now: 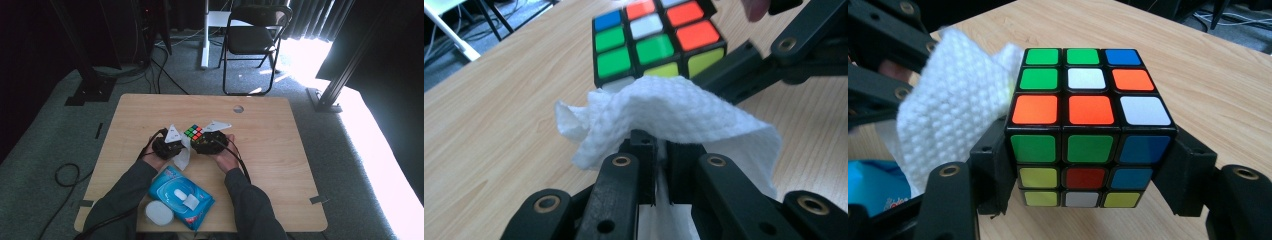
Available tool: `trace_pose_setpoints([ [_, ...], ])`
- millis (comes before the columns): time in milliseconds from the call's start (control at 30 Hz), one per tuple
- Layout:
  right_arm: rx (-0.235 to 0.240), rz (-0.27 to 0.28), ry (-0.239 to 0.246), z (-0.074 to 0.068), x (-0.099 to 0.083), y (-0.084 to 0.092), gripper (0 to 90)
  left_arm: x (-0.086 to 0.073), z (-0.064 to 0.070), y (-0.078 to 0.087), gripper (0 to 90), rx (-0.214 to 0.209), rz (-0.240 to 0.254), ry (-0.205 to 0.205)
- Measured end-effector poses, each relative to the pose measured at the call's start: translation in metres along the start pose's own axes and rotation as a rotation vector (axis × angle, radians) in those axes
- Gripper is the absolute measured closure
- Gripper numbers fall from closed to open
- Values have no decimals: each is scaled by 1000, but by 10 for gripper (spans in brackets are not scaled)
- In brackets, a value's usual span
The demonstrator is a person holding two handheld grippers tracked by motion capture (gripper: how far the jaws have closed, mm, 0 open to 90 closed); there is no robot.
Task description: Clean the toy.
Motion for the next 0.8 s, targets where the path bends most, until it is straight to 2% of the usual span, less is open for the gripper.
trace_pose_setpoints([
  [233,-14,20,-43,1,4,-2,343,-3,-2,-3,845,-4,-1,24],
  [433,-42,39,-54,0,13,-4,343,0,3,-4,845,-16,5,15],
  [567,-58,43,-58,0,16,-5,343,1,9,-7,845,-32,-4,-11],
  [800,-66,48,-69,2,17,-4,343,1,10,-8,845,-54,2,-7],
])
Point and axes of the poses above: each handheld gripper's, and its own axes: y roughly backward along the jaws, x roughly out of its top, z roughly to its right, the point moved 3 cm from there along -y, roughly forward along the jaws, and after that the axes turned 14 degrees about z, right-handed, at the moved point
